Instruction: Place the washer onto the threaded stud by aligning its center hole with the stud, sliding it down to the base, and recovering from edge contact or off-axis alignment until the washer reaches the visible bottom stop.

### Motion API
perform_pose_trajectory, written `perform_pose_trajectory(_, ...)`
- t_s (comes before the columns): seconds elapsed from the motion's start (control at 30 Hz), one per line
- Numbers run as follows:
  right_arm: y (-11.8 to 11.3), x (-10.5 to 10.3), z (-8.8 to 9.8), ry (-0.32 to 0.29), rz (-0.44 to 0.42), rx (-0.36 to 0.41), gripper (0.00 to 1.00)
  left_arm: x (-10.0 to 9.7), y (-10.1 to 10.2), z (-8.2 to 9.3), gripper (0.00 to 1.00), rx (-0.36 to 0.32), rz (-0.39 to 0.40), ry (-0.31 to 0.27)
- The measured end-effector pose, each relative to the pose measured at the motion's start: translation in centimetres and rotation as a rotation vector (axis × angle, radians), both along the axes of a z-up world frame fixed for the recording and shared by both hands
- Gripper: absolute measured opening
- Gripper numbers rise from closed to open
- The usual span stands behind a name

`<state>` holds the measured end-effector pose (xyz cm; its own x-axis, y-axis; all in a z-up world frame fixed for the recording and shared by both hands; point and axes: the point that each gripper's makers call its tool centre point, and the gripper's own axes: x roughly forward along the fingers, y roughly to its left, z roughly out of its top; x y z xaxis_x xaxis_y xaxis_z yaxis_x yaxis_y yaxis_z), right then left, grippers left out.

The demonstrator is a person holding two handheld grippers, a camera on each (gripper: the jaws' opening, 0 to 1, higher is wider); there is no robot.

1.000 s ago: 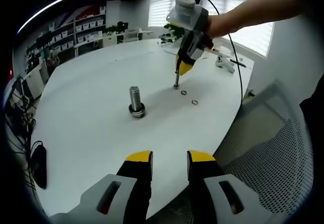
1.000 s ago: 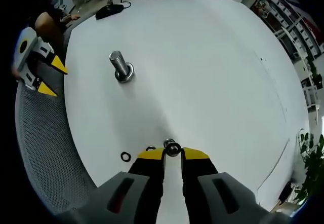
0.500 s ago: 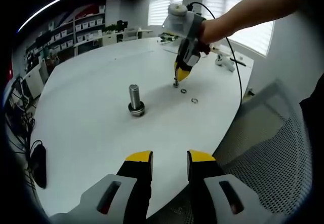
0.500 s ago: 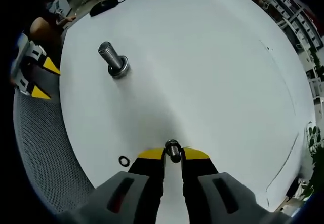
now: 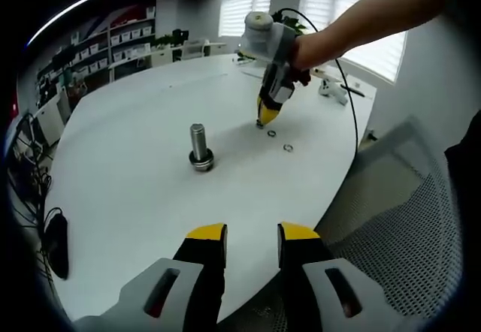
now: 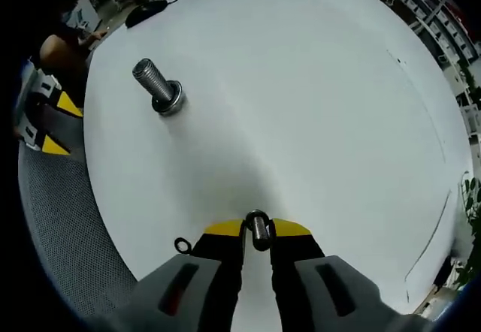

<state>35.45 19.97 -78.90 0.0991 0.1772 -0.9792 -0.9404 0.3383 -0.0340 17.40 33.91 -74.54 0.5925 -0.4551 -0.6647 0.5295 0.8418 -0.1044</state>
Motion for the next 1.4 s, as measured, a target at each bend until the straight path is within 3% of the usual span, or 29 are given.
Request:
perform_pose_trajectory(0.9,-1.3,-0.6,0.8,-0.035,-0.067,0.036,0.20,-0.1,-0.1,-0.1,0.25,-0.001,-0.007,0.003)
perform_pose_trajectory(1.17,-2.4,-1.8,0.5,-0.016,-0.072,0.023,0.20,-0.1,0.0,0.0,0.25,-0.005,0.002,0.001)
perform_pose_trajectory(1.4,-2.0,-3.0,0.4,-0.006,-0.065,0.028,0.20,0.0,0.2,0.0,0.25,0.001,0.006,-0.003)
